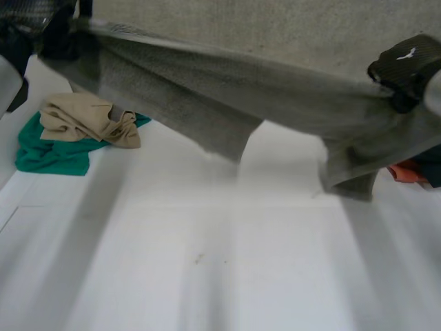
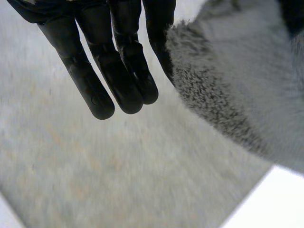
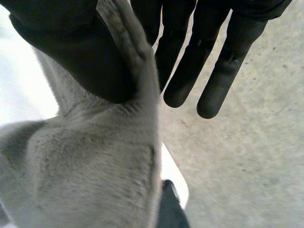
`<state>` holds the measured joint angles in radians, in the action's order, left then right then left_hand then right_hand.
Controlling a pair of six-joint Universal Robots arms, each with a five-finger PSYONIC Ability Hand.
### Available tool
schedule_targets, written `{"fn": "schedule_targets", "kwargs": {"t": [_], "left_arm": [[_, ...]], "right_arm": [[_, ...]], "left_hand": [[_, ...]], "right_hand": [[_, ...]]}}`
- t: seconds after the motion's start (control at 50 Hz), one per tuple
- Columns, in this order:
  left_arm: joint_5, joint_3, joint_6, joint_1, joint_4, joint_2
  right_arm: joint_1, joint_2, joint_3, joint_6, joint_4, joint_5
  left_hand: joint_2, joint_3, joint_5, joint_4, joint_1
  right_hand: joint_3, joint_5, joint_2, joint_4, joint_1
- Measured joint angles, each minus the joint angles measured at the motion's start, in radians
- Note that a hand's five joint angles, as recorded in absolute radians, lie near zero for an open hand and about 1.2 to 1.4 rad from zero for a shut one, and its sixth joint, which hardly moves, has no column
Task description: Fold the laundry.
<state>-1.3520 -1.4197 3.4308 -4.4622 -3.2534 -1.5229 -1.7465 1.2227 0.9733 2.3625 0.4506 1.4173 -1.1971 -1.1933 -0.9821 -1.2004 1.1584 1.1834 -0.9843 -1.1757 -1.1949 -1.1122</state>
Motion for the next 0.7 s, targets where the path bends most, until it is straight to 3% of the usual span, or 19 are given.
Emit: {"fn": "schedule_targets", "kwargs": {"t": [0.12, 0.26, 0.44, 0.56, 0.7], "left_arm": [[0.006, -0.058, 0.001, -0.060, 0.119, 0.002], [0.009, -0.130, 0.028, -0.066, 0.175, -0.057], [-0.005, -0.026, 0.234, -0.057, 0.172, -0.320], [-0.023, 0.286, 0.268, -0.037, 0.093, -0.487], [-0.105, 0.580, 0.139, -0.031, -0.235, -0.564]], "right_arm": [[0.012, 0.089, 0.011, -0.069, 0.188, -0.047], [0.016, 0.074, 0.019, -0.075, 0.308, -0.116], [0.014, -0.142, -0.110, -0.099, 0.295, -0.125], [0.005, -0.336, -0.444, 0.003, 0.104, -0.073], [-0.007, -0.407, -0.694, 0.193, -0.315, 0.041]], "left_hand": [[0.000, 0.000, 0.000, 0.000, 0.000], [0.000, 0.000, 0.000, 0.000, 0.000], [0.000, 0.000, 0.000, 0.000, 0.000], [-0.001, 0.000, 0.000, 0.000, 0.000], [-0.001, 0.000, 0.000, -0.001, 0.000]], "right_hand": [[0.000, -0.018, 0.000, 0.000, 0.000], [0.000, -0.018, 0.000, -0.001, 0.000], [0.000, -0.019, 0.000, -0.002, 0.000], [0.006, -0.022, 0.000, -0.002, 0.000], [0.005, -0.023, 0.000, -0.003, 0.000]]}}
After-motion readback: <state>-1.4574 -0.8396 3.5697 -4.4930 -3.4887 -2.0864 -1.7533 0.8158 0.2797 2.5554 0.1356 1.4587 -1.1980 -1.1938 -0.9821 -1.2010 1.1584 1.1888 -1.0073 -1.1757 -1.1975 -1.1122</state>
